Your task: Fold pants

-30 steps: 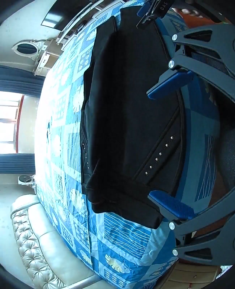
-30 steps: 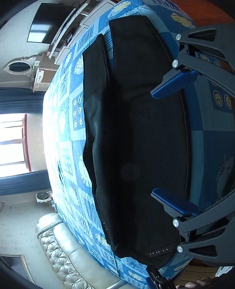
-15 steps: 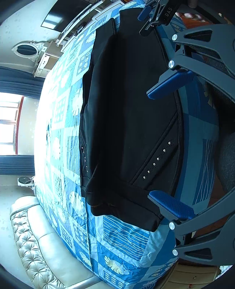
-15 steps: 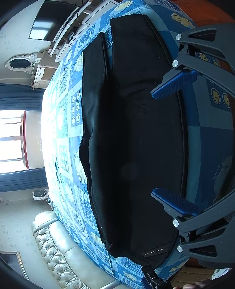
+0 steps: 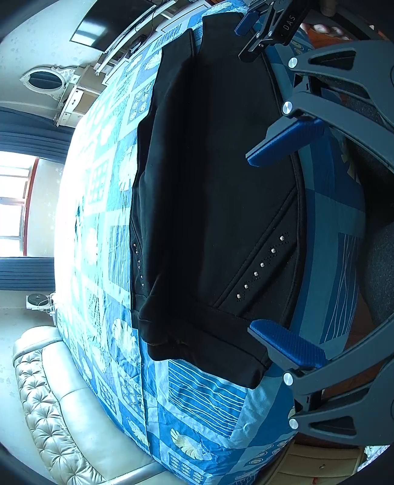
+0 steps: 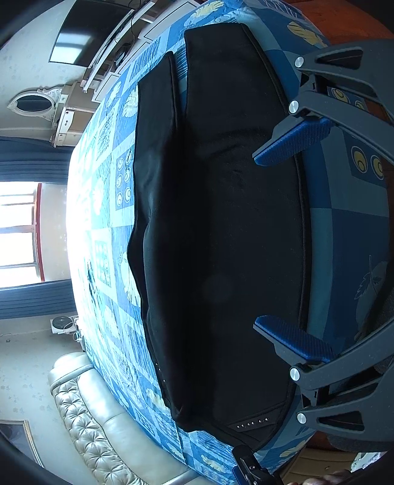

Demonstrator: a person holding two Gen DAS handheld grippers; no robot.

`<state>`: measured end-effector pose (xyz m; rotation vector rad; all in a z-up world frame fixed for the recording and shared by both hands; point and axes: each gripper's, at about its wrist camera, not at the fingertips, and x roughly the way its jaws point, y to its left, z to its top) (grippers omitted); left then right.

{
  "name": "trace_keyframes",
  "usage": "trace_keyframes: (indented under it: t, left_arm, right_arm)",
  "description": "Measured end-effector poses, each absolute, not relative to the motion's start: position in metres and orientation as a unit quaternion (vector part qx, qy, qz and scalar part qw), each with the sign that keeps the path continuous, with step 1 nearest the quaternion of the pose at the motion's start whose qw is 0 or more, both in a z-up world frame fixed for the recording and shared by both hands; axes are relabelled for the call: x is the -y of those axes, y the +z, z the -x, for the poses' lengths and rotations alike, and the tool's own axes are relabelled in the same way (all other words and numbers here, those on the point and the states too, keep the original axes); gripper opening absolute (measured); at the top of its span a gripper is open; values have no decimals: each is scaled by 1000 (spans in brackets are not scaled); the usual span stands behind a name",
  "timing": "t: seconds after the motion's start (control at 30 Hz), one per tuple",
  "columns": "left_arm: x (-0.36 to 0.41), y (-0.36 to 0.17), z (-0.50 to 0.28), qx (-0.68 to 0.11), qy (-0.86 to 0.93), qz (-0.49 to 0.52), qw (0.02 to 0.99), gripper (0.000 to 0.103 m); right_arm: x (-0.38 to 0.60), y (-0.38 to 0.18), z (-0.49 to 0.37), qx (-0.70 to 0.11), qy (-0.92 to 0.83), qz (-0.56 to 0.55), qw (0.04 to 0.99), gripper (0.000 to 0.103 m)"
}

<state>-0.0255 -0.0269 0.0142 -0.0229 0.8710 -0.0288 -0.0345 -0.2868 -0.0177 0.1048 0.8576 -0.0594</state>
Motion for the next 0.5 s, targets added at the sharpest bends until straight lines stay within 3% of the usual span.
trace_keyframes:
  t: [0.5]
  left_arm:
    - [25, 11, 24, -425, -11, 9, 905, 101]
  right_arm:
    - [286, -20, 34, -417, -29, -50, 907, 99]
